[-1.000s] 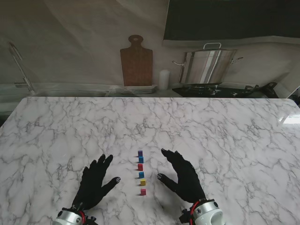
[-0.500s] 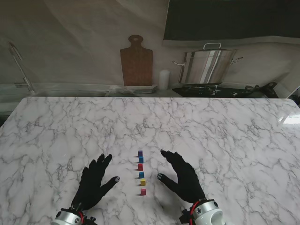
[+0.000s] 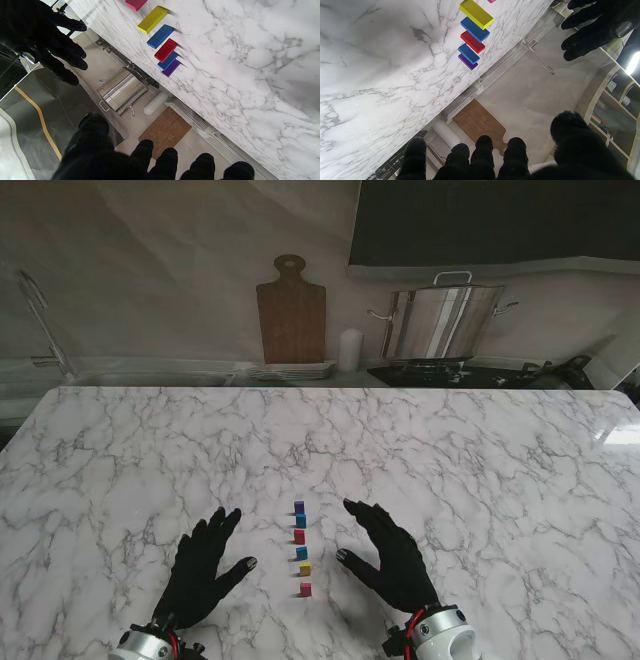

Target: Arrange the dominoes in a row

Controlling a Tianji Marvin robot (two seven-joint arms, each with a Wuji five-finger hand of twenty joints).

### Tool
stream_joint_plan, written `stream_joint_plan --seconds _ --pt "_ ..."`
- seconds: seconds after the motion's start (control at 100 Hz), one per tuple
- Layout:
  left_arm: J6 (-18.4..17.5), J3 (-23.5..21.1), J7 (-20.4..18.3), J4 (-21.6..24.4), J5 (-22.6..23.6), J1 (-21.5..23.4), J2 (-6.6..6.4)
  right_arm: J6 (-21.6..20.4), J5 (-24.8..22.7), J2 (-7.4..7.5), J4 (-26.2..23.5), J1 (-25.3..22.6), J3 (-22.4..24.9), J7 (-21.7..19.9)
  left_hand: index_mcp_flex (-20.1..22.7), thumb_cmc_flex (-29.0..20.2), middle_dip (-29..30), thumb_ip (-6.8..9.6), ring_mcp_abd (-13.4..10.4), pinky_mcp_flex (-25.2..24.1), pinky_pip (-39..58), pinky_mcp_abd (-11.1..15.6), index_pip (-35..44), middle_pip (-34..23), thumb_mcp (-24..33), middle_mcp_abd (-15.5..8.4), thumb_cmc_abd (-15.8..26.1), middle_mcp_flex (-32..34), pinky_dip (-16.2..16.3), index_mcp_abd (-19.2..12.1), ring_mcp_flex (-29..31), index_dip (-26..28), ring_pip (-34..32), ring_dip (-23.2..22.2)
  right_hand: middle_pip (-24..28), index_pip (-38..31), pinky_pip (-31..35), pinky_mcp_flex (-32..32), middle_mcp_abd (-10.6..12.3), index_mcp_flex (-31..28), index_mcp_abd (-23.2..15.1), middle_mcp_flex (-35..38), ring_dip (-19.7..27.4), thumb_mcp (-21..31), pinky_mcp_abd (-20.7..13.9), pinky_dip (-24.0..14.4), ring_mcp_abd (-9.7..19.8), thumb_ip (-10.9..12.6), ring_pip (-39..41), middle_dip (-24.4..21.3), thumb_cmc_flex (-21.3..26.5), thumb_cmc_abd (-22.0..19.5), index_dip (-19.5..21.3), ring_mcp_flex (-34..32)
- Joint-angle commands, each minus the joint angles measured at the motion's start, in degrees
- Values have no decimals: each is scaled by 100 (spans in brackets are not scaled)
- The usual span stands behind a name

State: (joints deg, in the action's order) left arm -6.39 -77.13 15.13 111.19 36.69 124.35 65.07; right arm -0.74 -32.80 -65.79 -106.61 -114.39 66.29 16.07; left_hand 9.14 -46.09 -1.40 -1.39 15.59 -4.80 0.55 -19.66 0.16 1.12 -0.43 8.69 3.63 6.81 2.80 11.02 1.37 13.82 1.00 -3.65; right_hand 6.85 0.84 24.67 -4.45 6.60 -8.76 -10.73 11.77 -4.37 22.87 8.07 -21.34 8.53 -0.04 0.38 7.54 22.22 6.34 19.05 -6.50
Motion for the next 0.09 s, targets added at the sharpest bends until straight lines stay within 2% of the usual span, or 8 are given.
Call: stream_joint_plan --seconds 0.0,0.08 --pt "-12 2 -69 52 3 59 8 -18 0 -8 29 -14 -3 6 -148 -85 31 129 -173 48 -181 96 -31 94 -71 -132 280 -217 -142 -102 -161 85 58 98 -33 3 90 -102 120 27 -274 -154 -62 -61 14 -76 42 -40 -92 25 -86 -204 165 9" --pt "-35 -19 -62 81 4 85 10 -25 -2 -5 42 -5 -8 -5 -151 -86 26 129 -175 45 -176 98 -32 97 -72 -134 276 -222 -135 -108 -163 113 61 100 -32 1 109 -100 124 29 -273 -157 -63 -61 18 -83 45 -38 -92 26 -81 -206 197 7"
